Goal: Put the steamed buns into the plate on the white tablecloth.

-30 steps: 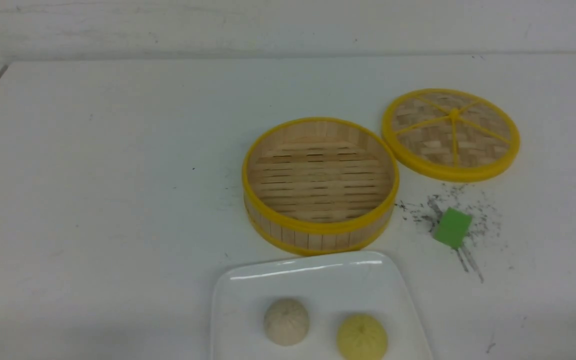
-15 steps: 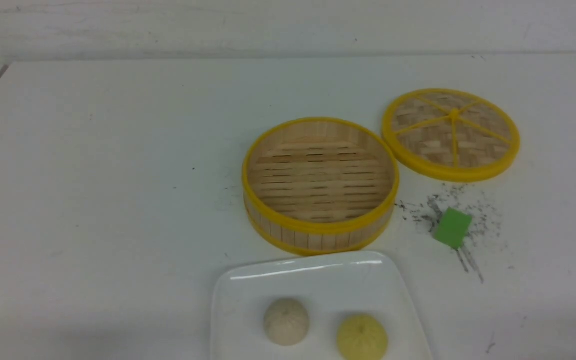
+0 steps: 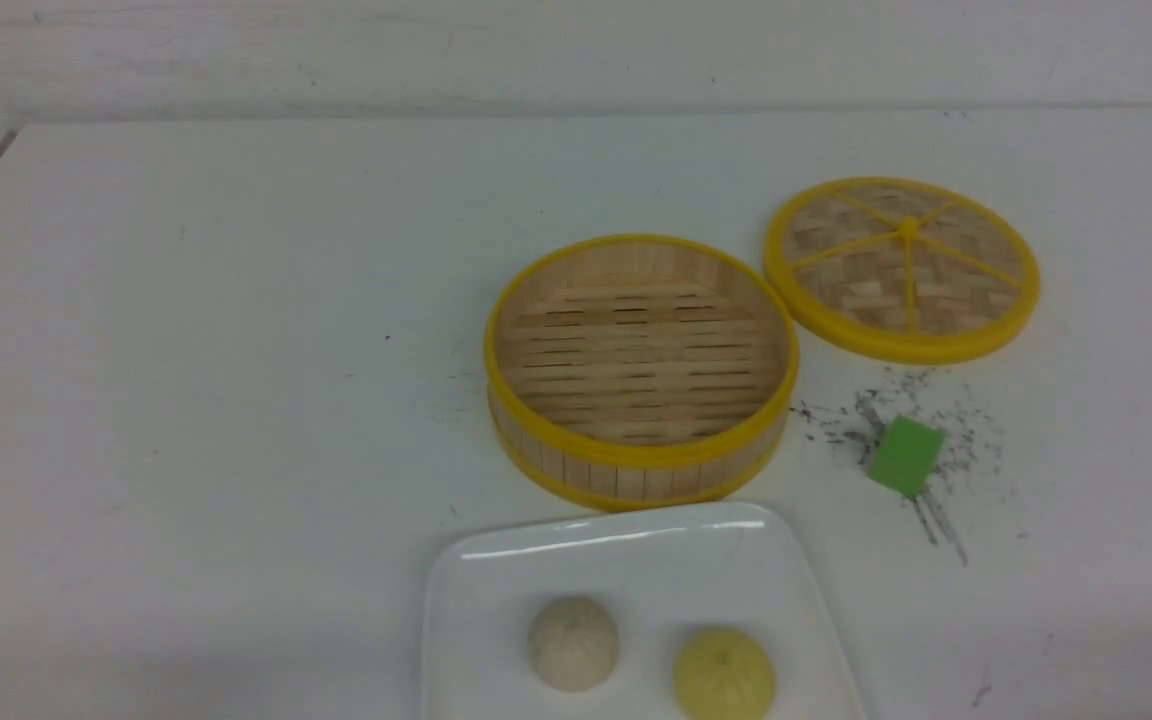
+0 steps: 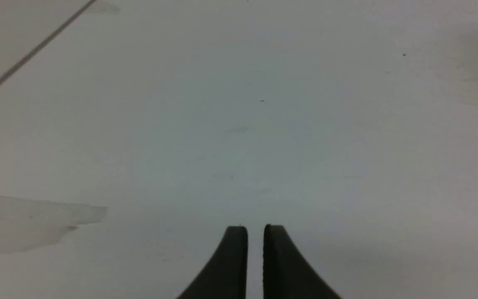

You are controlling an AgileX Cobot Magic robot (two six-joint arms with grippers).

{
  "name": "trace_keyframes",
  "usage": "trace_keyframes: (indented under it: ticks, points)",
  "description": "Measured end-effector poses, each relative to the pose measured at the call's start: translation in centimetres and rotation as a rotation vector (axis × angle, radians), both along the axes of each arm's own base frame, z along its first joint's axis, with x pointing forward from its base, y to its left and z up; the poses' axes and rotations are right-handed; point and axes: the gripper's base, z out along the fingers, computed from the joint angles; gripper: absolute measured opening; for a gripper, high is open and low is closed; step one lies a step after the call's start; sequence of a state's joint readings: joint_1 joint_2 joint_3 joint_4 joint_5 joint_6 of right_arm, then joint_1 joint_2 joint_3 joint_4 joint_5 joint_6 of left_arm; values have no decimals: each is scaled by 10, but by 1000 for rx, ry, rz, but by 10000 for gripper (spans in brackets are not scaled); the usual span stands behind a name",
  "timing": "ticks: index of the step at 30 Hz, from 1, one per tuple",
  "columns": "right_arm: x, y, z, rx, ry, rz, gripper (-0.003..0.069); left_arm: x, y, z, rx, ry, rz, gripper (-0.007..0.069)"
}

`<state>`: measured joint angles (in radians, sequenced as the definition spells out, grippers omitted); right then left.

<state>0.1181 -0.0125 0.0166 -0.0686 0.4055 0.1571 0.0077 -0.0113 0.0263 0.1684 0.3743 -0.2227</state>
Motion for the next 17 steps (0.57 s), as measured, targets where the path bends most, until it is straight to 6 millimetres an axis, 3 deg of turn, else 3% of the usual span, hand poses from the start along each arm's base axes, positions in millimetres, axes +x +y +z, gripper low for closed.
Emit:
trace_keyframes:
  ticks: [17]
  points:
    - [0, 0, 0, 0, 0, 0, 153, 0, -3, 0, -85, -4, -7, 108]
